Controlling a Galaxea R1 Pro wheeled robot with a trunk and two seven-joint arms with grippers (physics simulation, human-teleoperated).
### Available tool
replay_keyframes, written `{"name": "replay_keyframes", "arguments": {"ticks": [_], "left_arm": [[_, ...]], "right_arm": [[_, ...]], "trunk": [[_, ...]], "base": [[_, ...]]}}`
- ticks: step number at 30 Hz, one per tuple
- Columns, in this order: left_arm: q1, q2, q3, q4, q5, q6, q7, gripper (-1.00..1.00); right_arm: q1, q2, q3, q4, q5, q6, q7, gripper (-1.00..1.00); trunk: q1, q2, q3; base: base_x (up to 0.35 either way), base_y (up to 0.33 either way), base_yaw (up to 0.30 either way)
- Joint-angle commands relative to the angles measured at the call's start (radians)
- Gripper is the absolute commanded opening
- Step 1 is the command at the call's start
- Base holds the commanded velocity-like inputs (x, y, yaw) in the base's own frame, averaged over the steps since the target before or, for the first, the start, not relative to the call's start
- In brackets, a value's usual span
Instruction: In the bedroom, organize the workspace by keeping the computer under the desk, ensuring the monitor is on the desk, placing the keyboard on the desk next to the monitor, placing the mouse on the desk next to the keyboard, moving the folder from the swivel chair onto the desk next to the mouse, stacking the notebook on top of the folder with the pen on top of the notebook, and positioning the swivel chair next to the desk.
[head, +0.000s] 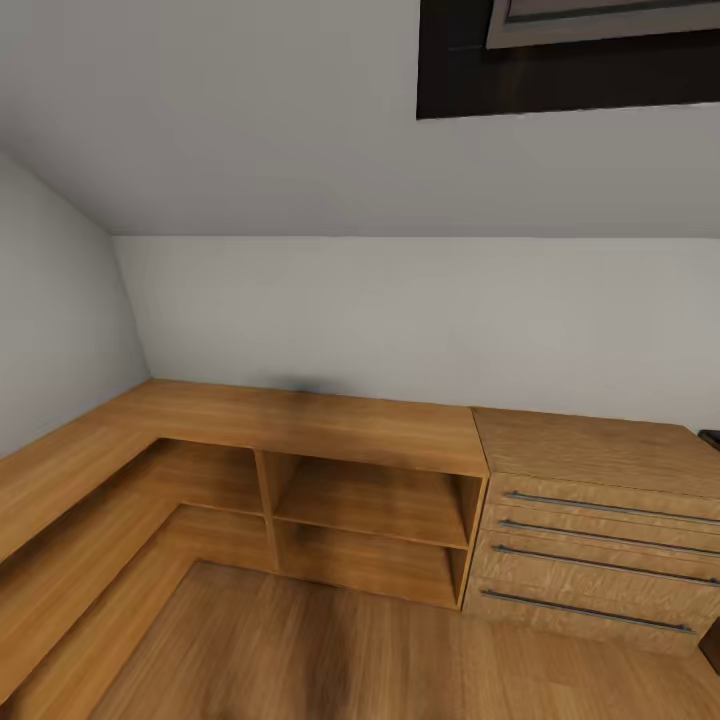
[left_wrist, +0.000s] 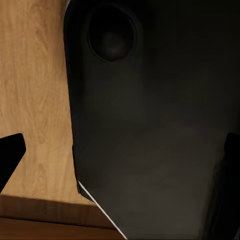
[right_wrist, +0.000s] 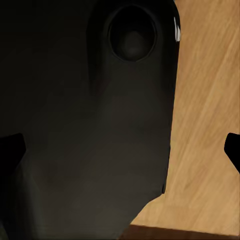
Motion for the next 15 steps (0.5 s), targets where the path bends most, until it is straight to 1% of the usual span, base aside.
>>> {"name": "replay_keyframes", "arguments": {"ticks": [1,5,8,15], "left_arm": [[0.000,0.000,0.000,0.000,0.000,0.000,0.000,1.00],[0.001,-0.023,-0.001,-0.018,-0.003,-0.003,-0.003,1.00],[0.001,-0.037,-0.003,-0.023,-0.005,-0.003,-0.004,1.00],[0.001,-0.040,-0.003,-0.026,-0.006,-0.003,-0.005,1.00]], "right_arm": [[0.000,0.000,0.000,0.000,0.000,0.000,0.000,1.00],[-0.002,0.023,0.000,0.002,0.002,0.000,-0.003,1.00],[-0.002,0.031,-0.001,0.001,0.002,-0.001,0.000,1.00],[-0.002,0.032,0.000,-0.006,0.000,-0.038,0.005,1.00]], "trunk": [[0.000,0.000,0.000],[0.000,0.000,0.000],[-0.011,0.021,0.009],[-0.038,0.070,0.031]], "base": [[0.000,0.000,0.000],[0.000,0.000,0.000],[0.000,0.000,0.000],[0.000,0.000,0.000]]}}
